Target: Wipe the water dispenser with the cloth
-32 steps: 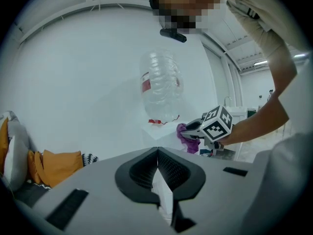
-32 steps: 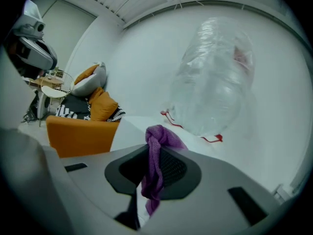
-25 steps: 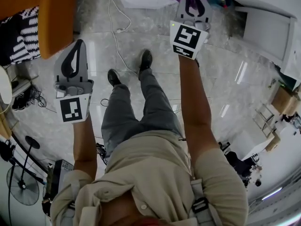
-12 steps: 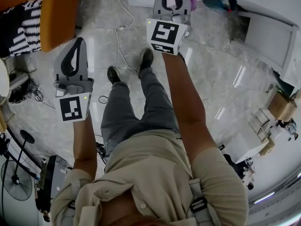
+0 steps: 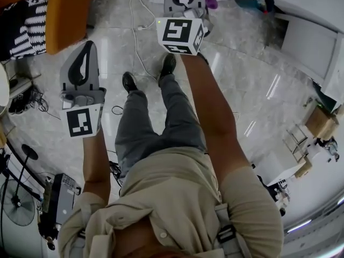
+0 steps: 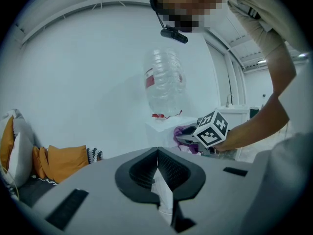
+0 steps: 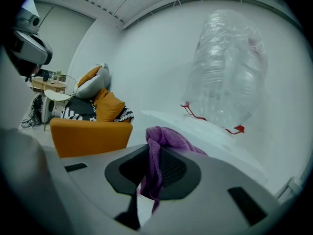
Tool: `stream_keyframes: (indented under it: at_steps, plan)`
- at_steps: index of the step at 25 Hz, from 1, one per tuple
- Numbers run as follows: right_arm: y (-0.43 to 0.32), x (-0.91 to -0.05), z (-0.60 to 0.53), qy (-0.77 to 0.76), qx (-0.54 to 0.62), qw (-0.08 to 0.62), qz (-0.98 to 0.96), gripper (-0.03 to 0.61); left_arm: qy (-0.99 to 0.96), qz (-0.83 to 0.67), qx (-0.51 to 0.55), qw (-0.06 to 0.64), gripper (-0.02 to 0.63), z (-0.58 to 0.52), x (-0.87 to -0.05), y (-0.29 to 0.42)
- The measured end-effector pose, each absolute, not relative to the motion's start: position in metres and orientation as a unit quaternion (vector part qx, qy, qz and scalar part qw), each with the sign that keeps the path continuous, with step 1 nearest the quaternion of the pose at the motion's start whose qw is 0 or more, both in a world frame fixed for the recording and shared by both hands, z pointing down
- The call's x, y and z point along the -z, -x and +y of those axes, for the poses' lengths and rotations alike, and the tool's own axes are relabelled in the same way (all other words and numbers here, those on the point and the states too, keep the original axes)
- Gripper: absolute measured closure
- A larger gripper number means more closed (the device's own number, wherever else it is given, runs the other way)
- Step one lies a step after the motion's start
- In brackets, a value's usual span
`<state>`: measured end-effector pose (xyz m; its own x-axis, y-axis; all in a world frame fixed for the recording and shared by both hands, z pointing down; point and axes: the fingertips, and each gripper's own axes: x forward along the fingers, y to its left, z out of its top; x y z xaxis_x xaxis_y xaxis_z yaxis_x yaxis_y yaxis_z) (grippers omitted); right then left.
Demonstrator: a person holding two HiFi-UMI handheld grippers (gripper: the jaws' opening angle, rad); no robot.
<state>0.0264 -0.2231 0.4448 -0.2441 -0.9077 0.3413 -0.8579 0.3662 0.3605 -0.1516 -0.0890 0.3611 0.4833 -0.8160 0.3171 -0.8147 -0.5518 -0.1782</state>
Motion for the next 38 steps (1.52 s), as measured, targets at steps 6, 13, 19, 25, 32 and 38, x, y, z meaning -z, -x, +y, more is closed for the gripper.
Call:
stream_keyframes:
  at_steps: [6,13,19,25,32,38]
  plan:
    - [-0.12,-0.451,-0.208,-0.613,0.036,0.27,-0.742,0.515,0.873,0.452,0.182,0.006,0.597,-0.092,-0.364,0.119]
    - [-0.199,-0.445,-0.198,-0.674,0.008,0.265,-0.69,0.515,0.882,0.435,0.181,0.006,0.597,-0.093,-0.366,0.093]
    - [-0.161,-0.446,-0.203,-0.661,0.002,0.246,-0.709,0.515,0.878,0.444,0.18,0.002,0.597,-0.091,-0.368,0.103]
    - [-0.047,-0.451,-0.22,-0.598,0.012,0.229,-0.768,0.515,0.864,0.467,0.187,-0.004,0.597,-0.084,-0.371,0.138]
    - [0.023,-0.451,-0.232,-0.565,0.018,0.221,-0.795,0.515,0.85,0.491,0.191,-0.009,0.597,-0.078,-0.374,0.177]
    - [-0.021,-0.455,-0.224,-0.581,0.034,0.245,-0.776,0.515,0.857,0.478,0.19,-0.009,0.597,-0.08,-0.38,0.165]
